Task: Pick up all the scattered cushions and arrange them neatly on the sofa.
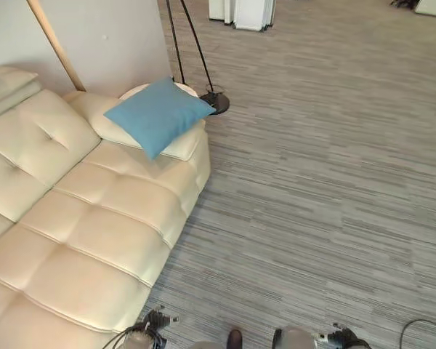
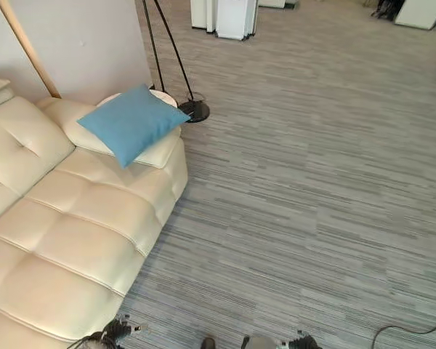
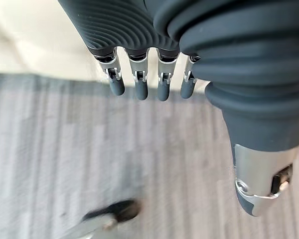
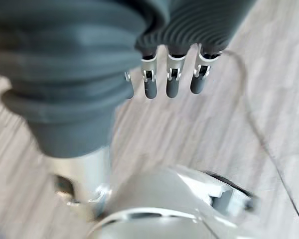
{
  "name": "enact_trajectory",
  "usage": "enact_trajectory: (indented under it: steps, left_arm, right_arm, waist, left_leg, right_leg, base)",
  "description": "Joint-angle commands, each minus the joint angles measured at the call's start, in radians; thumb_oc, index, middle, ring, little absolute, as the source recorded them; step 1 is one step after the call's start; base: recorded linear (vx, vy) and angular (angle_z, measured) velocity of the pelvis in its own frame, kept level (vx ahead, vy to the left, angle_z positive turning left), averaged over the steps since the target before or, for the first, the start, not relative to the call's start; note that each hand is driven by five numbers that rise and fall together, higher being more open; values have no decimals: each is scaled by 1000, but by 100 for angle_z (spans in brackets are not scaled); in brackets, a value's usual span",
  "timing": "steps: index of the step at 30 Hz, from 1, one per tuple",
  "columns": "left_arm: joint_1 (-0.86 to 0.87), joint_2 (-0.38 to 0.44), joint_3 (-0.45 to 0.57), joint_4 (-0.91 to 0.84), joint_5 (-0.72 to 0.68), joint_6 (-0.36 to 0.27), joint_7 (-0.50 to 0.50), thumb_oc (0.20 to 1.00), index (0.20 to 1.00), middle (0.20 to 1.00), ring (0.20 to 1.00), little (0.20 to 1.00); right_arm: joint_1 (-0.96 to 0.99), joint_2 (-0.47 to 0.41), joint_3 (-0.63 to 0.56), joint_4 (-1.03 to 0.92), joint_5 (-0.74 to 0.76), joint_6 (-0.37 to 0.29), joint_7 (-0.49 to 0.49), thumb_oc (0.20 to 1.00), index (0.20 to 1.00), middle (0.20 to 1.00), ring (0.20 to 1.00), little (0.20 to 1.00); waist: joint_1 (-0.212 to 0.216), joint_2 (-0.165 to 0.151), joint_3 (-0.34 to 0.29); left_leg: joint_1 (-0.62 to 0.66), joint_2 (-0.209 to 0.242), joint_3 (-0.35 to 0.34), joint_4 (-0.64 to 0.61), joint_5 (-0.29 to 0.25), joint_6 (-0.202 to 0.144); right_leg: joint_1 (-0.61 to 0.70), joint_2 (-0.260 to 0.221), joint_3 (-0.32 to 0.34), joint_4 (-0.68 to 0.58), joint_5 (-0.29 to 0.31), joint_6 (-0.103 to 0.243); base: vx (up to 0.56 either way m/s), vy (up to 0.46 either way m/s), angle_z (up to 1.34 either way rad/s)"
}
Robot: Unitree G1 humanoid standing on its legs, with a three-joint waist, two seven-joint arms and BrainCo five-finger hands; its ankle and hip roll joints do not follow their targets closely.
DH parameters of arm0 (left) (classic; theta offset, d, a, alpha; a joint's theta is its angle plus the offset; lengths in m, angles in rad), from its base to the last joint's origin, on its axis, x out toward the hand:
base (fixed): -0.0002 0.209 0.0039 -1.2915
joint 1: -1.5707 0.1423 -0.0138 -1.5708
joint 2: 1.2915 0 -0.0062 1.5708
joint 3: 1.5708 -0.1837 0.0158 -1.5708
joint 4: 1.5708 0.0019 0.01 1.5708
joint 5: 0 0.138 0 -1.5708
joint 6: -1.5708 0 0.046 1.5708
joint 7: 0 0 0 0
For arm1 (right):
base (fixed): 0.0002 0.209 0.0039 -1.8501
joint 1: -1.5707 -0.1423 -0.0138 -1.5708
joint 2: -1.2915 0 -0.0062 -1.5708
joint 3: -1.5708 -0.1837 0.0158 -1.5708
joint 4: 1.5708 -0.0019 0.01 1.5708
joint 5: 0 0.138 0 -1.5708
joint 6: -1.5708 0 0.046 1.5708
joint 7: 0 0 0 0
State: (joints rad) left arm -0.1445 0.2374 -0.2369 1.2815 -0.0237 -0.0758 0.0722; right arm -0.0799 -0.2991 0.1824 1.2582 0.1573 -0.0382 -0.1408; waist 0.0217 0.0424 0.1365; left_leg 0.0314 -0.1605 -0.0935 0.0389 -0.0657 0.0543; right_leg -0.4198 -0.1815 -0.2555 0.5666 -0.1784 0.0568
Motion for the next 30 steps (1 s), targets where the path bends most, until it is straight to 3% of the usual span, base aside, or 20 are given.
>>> enact_trajectory:
  steps: [1,3,8,9,10,11,12,13,16,17,18,19,21,22,25,26,27,28,29,30]
  left_arm:
    - [1,14,-12,1,-18,-21,4,1000,1000,1000,1000,1000]
    - [-4,13,-15,9,-4,-28,3,1000,1000,1000,1000,1000]
    - [21,-1,-8,29,28,-32,-1,1000,1000,1000,1000,1000]
    - [38,-7,1,33,24,-27,-3,1000,1000,1000,1000,1000]
    - [52,-9,8,33,15,-23,-7,1000,1000,1000,1000,1000]
    - [55,-12,5,29,13,-21,-9,1000,1000,1000,1000,1000]
    - [47,-2,10,8,-7,-11,-3,1000,1000,1000,1000,1000]
    - [45,-3,10,4,-15,-12,-1,1000,1000,1000,1000,1000]
    - [50,-8,3,1,-23,-18,0,1000,1000,1000,1000,1000]
    - [57,-10,-7,-4,-16,-23,2,1000,1000,1000,1000,1000]
    - [57,-10,-7,-5,-16,-22,2,1000,1000,1000,1000,1000]
    - [57,-7,-10,0,-10,-22,5,1000,1000,1000,1000,1000]
    - [58,-1,-5,-1,-6,-15,13,1000,1000,1000,1000,1000]
    - [61,-1,-5,0,-5,-15,14,1000,1000,1000,1000,1000]
    - [81,-1,9,14,24,-8,13,1000,1000,1000,1000,1000]
    - [85,16,21,12,29,-3,8,1000,1000,1000,1000,1000]
    - [82,20,24,13,25,-3,10,1000,1000,1000,1000,1000]
    - [78,27,25,13,22,-5,10,1000,1000,1000,1000,1000]
    - [70,26,15,17,7,-11,8,1000,1000,1000,1000,1000]
    - [65,25,9,16,2,-13,8,1000,1000,1000,1000,1000]
  right_arm:
    - [-41,-13,-24,28,9,-1,-9,1000,1000,1000,1000,1000]
    - [-39,-13,-32,30,2,6,-10,1000,1000,1000,1000,1000]
    - [-10,-22,-31,40,-22,9,-5,1000,1000,1000,1000,1000]
    - [-7,-25,-23,49,-28,8,1,1000,1000,1000,1000,1000]
    - [-5,-22,-14,48,-22,1,8,1000,1000,1000,1000,1000]
    - [-8,-24,-10,46,-21,0,6,1000,1000,1000,1000,1000]
    - [-28,-31,-5,37,-8,1,1,1000,1000,1000,1000,1000]
    - [-32,-33,-7,37,-1,2,-1,1000,1000,1000,1000,1000]
    - [-33,-37,-5,30,10,-2,-4,1000,1000,1000,1000,1000]
    - [-30,-43,1,28,9,-6,-15,1000,1000,1000,1000,1000]
    - [-29,-43,0,27,8,-4,-16,1000,1000,1000,1000,1000]
    - [-23,-43,1,29,3,-5,-23,1000,1000,1000,1000,1000]
    - [-20,-40,0,30,-3,2,-29,1000,1000,1000,1000,1000]
    - [-15,-36,-2,28,-3,2,-28,1000,1000,1000,1000,1000]
    - [1,-12,-9,28,-23,13,-24,1000,1000,1000,1000,1000]
    - [0,13,2,14,-27,11,-8,1000,1000,1000,1000,1000]
    - [-1,17,1,14,-24,10,-6,1000,1000,1000,1000,1000]
    - [0,22,-3,10,-14,4,-6,1000,1000,1000,1000,1000]
    - [1,31,-3,21,-2,0,-2,1000,1000,1000,1000,1000]
    - [1,32,-3,24,2,-1,-2,1000,1000,1000,1000,1000]
  waist:
    - [-9,-19,58]
    - [-35,-21,53]
    - [-49,-30,11]
    - [-49,-18,-10]
    - [-44,-8,-23]
    - [-36,-6,-17]
    - [-4,-39,7]
    - [11,-42,14]
    - [42,-45,13]
    - [61,-27,6]
    - [64,-21,2]
    - [63,-3,-3]
    - [61,-7,-15]
    - [62,-5,-18]
    - [71,-24,-72]
    - [71,-30,-69]
    - [66,-30,-64]
    - [54,-31,-59]
    - [37,-19,-45]
    - [32,-15,-36]
  left_leg:
    - [33,78,11,13,-70,-37]
    - [83,91,-1,-5,-97,-54]
    - [163,105,-23,26,-166,-71]
    - [158,127,-28,101,-118,-86]
    - [99,146,-21,285,10,-115]
    - [56,147,-16,396,54,-122]
    - [-117,131,58,718,109,-122]
    - [-163,137,85,730,83,-113]
    - [-249,151,159,573,33,-93]
    - [-274,172,208,289,58,-96]
    - [-253,180,214,191,74,-95]
    - [-254,211,256,84,158,-121]
    - [-223,246,394,-66,174,-129]
    - [-215,243,396,-67,195,-126]
    - [-161,184,365,-106,174,-87]
    - [-105,154,340,-99,130,-32]
    - [-90,148,327,-104,123,-23]
    - [-75,138,305,-109,114,-15]
    - [-52,136,253,-116,107,-13]
    - [-50,139,230,-112,108,-15]
  right_leg:
    - [154,-16,-9,-456,237,76]
    - [119,-17,14,-594,286,104]
    - [146,-13,27,-588,336,104]
    - [166,11,27,-548,329,83]
    - [210,37,31,-522,290,50]
    - [238,44,34,-520,267,33]
    - [340,48,35,-513,186,-20]
    - [368,48,36,-512,167,-25]
    - [436,50,22,-534,130,-19]
    - [493,61,-7,-563,107,-1]
    - [500,64,-12,-569,104,3]
    - [517,81,-46,-579,92,12]
    - [571,77,-93,-571,57,30]
    - [582,76,-104,-557,50,35]
    - [593,28,-123,-470,23,60]
    - [518,-20,-116,-238,79,81]
    - [491,-27,-101,-177,95,81]
    - [450,-20,-61,-113,132,89]
    - [373,20,30,-79,111,63]
    - [355,30,51,-110,97,54]
  base:
    - [523,-271,35]
    - [420,-195,58]
    - [534,-247,66]
    - [660,-374,47]
    - [767,-451,-2]
    - [878,-639,-46]
    - [698,-503,-24]
    - [688,-462,-5]
    - [464,-86,-1]
    - [336,34,16]
    - [462,57,11]
    - [284,34,13]
    - [424,90,25]
    - [472,221,47]
    - [370,264,97]
    - [305,299,150]
    - [266,262,145]
    - [140,59,131]
    - [137,8,114]
    - [117,-61,115]
